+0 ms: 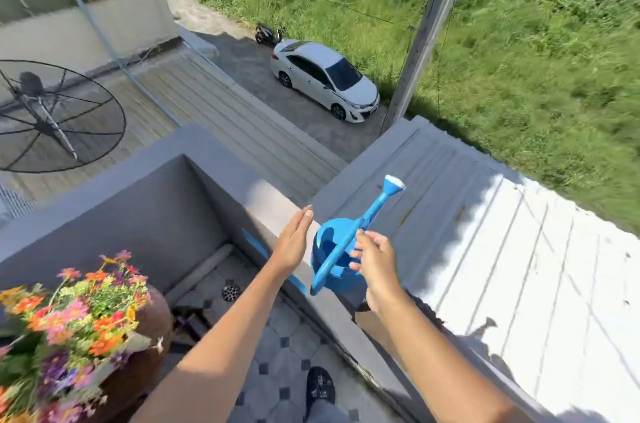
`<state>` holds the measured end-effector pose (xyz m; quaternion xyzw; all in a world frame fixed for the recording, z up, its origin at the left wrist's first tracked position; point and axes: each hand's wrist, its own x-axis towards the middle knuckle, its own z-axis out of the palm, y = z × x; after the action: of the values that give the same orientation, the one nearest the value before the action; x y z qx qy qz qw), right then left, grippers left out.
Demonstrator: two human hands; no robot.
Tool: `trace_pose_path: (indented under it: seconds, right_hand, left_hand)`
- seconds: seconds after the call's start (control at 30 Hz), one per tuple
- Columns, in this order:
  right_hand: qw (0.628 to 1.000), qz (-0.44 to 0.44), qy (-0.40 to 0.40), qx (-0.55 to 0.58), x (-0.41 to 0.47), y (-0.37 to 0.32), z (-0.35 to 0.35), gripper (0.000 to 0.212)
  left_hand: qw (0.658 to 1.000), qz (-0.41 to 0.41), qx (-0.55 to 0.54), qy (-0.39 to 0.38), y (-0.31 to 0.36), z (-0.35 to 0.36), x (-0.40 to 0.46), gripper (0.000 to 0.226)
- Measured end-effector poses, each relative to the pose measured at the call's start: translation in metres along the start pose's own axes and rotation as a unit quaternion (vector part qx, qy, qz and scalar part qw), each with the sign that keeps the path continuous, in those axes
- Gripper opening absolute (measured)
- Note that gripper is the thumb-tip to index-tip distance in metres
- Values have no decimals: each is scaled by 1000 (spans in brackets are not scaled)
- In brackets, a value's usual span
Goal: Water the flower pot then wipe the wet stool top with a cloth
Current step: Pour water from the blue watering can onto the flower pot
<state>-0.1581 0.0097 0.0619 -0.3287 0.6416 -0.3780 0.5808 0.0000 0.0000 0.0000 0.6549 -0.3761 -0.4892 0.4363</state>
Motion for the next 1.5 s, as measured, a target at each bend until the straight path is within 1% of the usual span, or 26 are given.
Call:
trace_pose_path:
  seconds: [0.07, 0.1, 0.13, 0.2, 0.23, 0.3, 0.4, 0.47, 0.57, 0.67, 0.8, 0.9, 1.0, 1.03, 1.1, 1.17, 1.33, 1.4, 1.5]
  right_hand:
    - [998, 51, -20, -7, 9, 5, 4, 18]
    - [997, 75, -33, 4, 13, 8, 5, 18]
    - [993, 102, -48, 25, 15, 10, 7, 21]
    - [987, 132, -73, 60, 18, 6, 10, 27]
    - [986, 131, -80, 57, 20, 2, 11, 26]
    - [992, 97, -84, 5, 22, -3, 17, 23]
    - [991, 24, -97, -83, 21, -9, 25, 19]
    - [983, -8, -129, -128, 14, -16, 32, 21]
    - [970, -46, -182, -156, -2, -35, 47, 20]
    - [945, -87, -224, -220, -21, -52, 61, 22]
    - [896, -171, -273, -307, -60, -65, 84, 29]
    - [852, -234, -299, -360, -96, -69, 108, 34]
    - [780, -347, -303, -424, -132, -66, 131, 34]
    - [759, -370, -307, -439, -145, -64, 139, 32]
    - [727, -392, -312, -470, -168, -58, 154, 34]
    - [686, -406, -313, -517, -187, -51, 171, 35]
    - [589, -416, -352, -597, -241, -44, 199, 22]
    - [567, -430, -351, -608, -259, -39, 206, 26]
    - [533, -440, -346, -635, -273, -28, 221, 31]
  left_hand:
    - [1000, -18, -1, -15, -8, 13, 7, 50]
    - [999, -24, 8, -27, -12, 18, 7, 39]
    - [998, -38, 8, -42, -15, 22, 6, 33]
    - [998, -46, 0, -47, -17, 30, 5, 33]
    - [998, -43, -9, -45, -16, 31, 4, 35]
    - [998, -31, -15, -43, -16, 31, 3, 36]
    - [1000, -1, -15, -20, -13, 26, -2, 33]
    - [1000, 7, -18, 6, -14, 17, -9, 33]
    - [999, 14, -33, 40, -7, 0, -30, 34]
    - [996, 21, -29, 85, 10, -22, -58, 30]
    - [986, 48, -19, 156, 30, -58, -103, 18]
    - [974, 78, -16, 213, 32, -87, -139, 23]
    - [958, 73, 2, 276, 25, -114, -173, 35]
    - [952, 68, 12, 297, 23, -122, -184, 35]
    - [942, 63, 14, 330, 16, -138, -206, 31]
    - [938, 52, 12, 344, 10, -152, -228, 32]
    - [934, 23, -36, 354, -1, -172, -278, 43]
    - [935, 25, -69, 346, -6, -177, -293, 49]
    - [930, 17, -100, 353, -12, -184, -311, 46]
